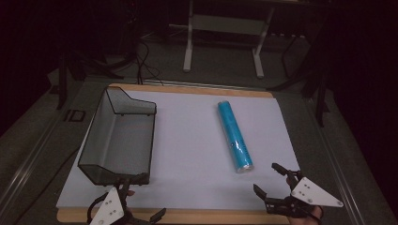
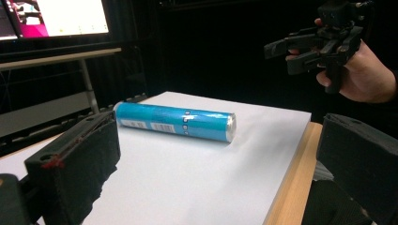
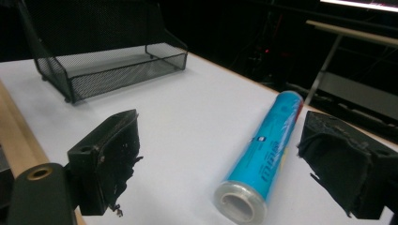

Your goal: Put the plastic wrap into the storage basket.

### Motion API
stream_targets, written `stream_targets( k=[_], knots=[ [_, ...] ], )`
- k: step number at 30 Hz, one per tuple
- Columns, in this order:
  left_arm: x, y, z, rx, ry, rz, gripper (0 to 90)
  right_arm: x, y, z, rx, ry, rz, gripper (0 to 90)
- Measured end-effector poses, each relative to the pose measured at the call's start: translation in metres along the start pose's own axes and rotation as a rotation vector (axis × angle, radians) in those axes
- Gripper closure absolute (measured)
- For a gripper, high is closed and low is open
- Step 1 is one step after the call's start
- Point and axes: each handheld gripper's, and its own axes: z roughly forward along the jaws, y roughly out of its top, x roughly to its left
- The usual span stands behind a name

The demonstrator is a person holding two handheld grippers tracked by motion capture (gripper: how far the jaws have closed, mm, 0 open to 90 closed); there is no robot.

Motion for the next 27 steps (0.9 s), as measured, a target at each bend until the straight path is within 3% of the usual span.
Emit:
stream_targets(
  k=[7, 10, 16, 21, 24, 27],
  knots=[
    [-0.003, 0.003, 0.0, 0.025, 0.001, -0.015, 0.8, 0.003, 0.001, 0.001, 0.019, 0.027, -0.017, 12.8],
    [-0.004, 0.004, 0.002, 0.03, -0.031, -0.033, 0.8, 0.004, 0.002, 0.002, 0.028, 0.04, -0.019, 13.1],
    [-0.006, 0.006, 0.0, 0.013, -0.018, -0.01, 0.7, 0.008, 0.004, 0.002, 0.049, 0.058, -0.03, 13.5],
    [-0.007, 0.006, 0.002, 0.023, -0.026, -0.016, 0.8, 0.011, 0.007, 0.005, 0.063, 0.068, -0.045, 13.6],
    [-0.011, 0.006, 0.004, 0.03, -0.02, 0.002, 0.8, 0.013, 0.01, 0.007, 0.066, 0.082, -0.051, 13.8],
    [-0.012, 0.005, 0.007, 0.04, -0.032, 0.005, 0.8, 0.012, 0.015, 0.009, 0.066, 0.102, -0.036, 14.5]
  ],
)
